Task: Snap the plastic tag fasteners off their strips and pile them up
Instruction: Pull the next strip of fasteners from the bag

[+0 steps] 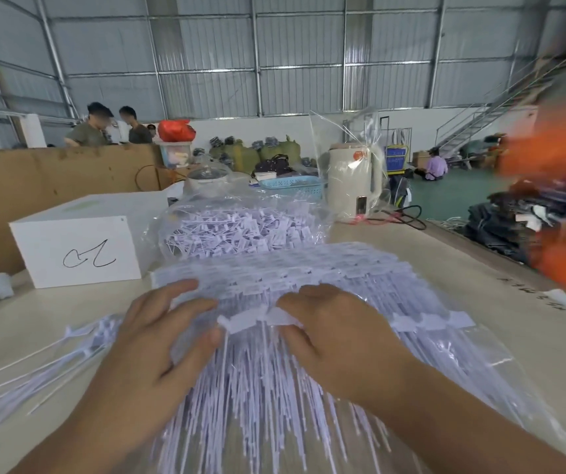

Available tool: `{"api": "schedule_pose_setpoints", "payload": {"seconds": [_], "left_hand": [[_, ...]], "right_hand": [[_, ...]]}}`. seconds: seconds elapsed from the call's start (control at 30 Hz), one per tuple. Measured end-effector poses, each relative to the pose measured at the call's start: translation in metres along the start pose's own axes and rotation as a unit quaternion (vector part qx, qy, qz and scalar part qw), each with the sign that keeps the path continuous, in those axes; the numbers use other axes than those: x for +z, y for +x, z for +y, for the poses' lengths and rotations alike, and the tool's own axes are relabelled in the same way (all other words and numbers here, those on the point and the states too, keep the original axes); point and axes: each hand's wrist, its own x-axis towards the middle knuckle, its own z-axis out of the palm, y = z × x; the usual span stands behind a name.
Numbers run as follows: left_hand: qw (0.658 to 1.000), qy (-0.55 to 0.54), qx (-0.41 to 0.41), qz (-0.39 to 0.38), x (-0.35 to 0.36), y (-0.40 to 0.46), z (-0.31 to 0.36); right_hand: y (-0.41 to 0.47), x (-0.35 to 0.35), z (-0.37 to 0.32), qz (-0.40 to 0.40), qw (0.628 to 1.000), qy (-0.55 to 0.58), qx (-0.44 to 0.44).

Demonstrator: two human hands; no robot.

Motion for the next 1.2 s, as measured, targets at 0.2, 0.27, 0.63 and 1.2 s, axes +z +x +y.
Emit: {"api": "schedule_pose_setpoints", "payload": {"seconds": [0.2, 0.27, 0.63, 1.2], "left_hand": [[0.997, -0.07, -0.011, -0.042, 0.0, -0.002, 0.013], [0.994, -0.081, -0.018, -0.07, -0.001, 0.0, 0.014], [0.983, -0.164, -0.084, 0.001, -0.008, -0.002, 0.038], [0.812, -0.478, -0.15, -0.298, -0.03, 0.034, 0.033]], "right_hand": [[-0.008, -0.001, 0.01, 0.017, 1.0, 0.014, 0.01], [-0.007, -0.002, 0.007, 0.041, 0.999, 0.009, 0.01], [-0.008, -0.02, -0.014, -0.037, 0.998, 0.019, -0.043], [0.0, -0.007, -0.007, -0.018, 0.974, 0.225, -0.03]]}}
